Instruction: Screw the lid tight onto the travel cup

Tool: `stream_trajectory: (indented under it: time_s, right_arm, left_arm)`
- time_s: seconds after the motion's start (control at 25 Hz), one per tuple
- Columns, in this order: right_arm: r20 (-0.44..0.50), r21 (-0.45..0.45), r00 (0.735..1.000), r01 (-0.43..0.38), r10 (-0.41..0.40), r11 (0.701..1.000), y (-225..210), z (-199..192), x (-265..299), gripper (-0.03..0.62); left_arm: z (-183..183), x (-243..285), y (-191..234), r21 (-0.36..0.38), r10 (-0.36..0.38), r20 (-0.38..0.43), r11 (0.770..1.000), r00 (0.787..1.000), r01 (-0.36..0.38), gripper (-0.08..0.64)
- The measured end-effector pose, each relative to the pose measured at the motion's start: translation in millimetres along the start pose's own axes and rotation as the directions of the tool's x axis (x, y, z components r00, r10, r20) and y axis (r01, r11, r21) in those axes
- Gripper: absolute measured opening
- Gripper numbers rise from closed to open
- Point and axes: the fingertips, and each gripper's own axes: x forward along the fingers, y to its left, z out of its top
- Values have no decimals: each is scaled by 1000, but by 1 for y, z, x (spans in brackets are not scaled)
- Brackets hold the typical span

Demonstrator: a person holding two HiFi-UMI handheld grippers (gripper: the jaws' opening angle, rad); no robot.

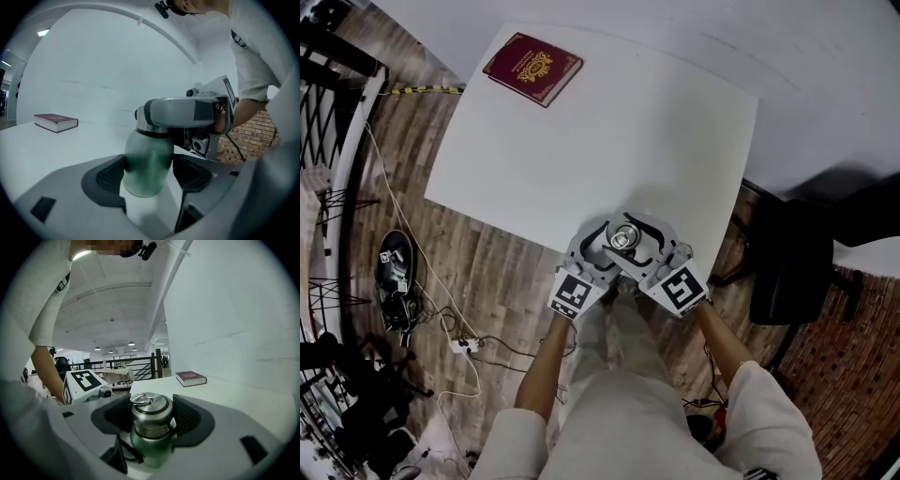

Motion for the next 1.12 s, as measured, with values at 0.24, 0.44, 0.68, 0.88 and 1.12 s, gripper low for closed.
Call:
stream_trajectory:
  time_s: [0.24,0.44,0.68,0.88,1.12]
  right_arm:
    - [8,-19,1000,22,-22,1000,0,-1,1,273]
    - [9,-27,993,119,-119,993,-2,-2,-1,272]
    - [17,17,956,292,-292,956,-9,-2,-2,272]
    - [26,62,912,406,-408,912,-14,-1,-3,272]
    - [41,94,891,447,-452,889,-14,0,-3,270]
  left_arm:
    - [0,-1,1,14,7,2,1000,1000,-7,313]
    - [-1,-1,0,20,11,2,1000,1000,-11,312]
    - [0,0,0,23,12,2,1000,1000,-12,312]
    - [0,-1,0,25,16,2,1000,1000,-16,312]
    - [-1,-1,0,24,15,4,1000,1000,-15,313]
